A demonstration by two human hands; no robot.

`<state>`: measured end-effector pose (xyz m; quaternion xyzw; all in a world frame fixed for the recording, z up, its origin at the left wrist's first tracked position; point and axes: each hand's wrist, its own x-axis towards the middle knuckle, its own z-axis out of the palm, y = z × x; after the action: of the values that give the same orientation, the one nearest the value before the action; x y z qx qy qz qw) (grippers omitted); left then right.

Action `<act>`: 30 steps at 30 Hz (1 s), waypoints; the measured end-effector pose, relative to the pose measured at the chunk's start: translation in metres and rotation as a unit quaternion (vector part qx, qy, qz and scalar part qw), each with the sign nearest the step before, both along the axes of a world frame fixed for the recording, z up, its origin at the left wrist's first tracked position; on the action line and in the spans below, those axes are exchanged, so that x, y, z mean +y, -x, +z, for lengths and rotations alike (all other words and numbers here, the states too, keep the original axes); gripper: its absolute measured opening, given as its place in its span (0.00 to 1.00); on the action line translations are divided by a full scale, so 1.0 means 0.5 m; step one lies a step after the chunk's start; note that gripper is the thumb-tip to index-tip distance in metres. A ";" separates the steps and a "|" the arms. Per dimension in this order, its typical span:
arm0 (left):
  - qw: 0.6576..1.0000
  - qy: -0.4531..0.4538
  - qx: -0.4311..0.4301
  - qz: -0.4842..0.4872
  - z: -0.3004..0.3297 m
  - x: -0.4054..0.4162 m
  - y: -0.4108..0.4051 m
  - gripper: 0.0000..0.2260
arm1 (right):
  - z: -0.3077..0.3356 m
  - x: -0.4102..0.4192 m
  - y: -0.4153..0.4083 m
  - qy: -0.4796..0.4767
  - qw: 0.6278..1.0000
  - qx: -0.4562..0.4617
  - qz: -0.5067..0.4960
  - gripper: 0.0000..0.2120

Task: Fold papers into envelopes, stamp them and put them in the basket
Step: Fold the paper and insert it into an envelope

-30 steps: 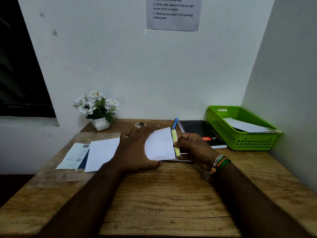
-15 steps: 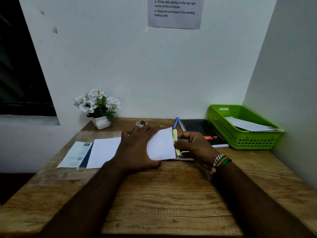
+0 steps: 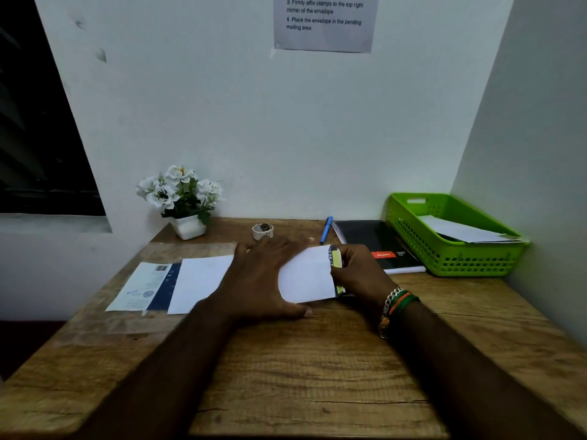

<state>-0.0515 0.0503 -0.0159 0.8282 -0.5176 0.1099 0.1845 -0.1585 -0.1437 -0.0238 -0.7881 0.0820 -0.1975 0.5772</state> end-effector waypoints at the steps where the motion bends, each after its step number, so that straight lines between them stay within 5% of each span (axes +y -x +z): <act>1: 1.000 0.004 0.009 -0.003 0.002 0.001 0.003 0.52 | -0.001 0.002 -0.002 0.006 1.000 -0.002 0.000 0.09; 8: 0.997 0.046 0.009 0.063 0.007 0.012 -0.007 0.49 | -0.001 -0.006 -0.007 -0.014 0.999 -0.005 -0.049 0.08; 12: 0.996 0.048 0.009 0.078 0.002 0.019 -0.026 0.50 | 0.001 -0.064 0.005 0.195 0.971 -0.010 -0.135 0.07; 14: 0.995 0.047 0.009 0.084 -0.001 0.022 -0.034 0.52 | -0.002 -0.097 0.017 0.318 0.937 0.070 -0.129 0.13; 17: 0.994 0.045 0.018 0.094 -0.006 0.022 -0.038 0.54 | -0.003 -0.109 0.029 0.376 0.906 0.172 -0.088 0.24; 24: 0.992 0.063 0.012 0.107 -0.010 0.024 -0.047 0.53 | -0.009 -0.108 0.020 0.399 0.888 0.221 -0.062 0.23; 30: 0.988 0.063 -0.047 0.130 -0.013 0.019 -0.057 0.50 | 0.006 -0.120 0.036 0.259 0.952 0.153 -0.047 0.09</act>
<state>-0.0230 0.0596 -0.0225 0.8689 -0.4060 0.2042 0.1961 -0.1763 -0.2039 -0.0208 -0.9265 0.1527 -0.1156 0.3237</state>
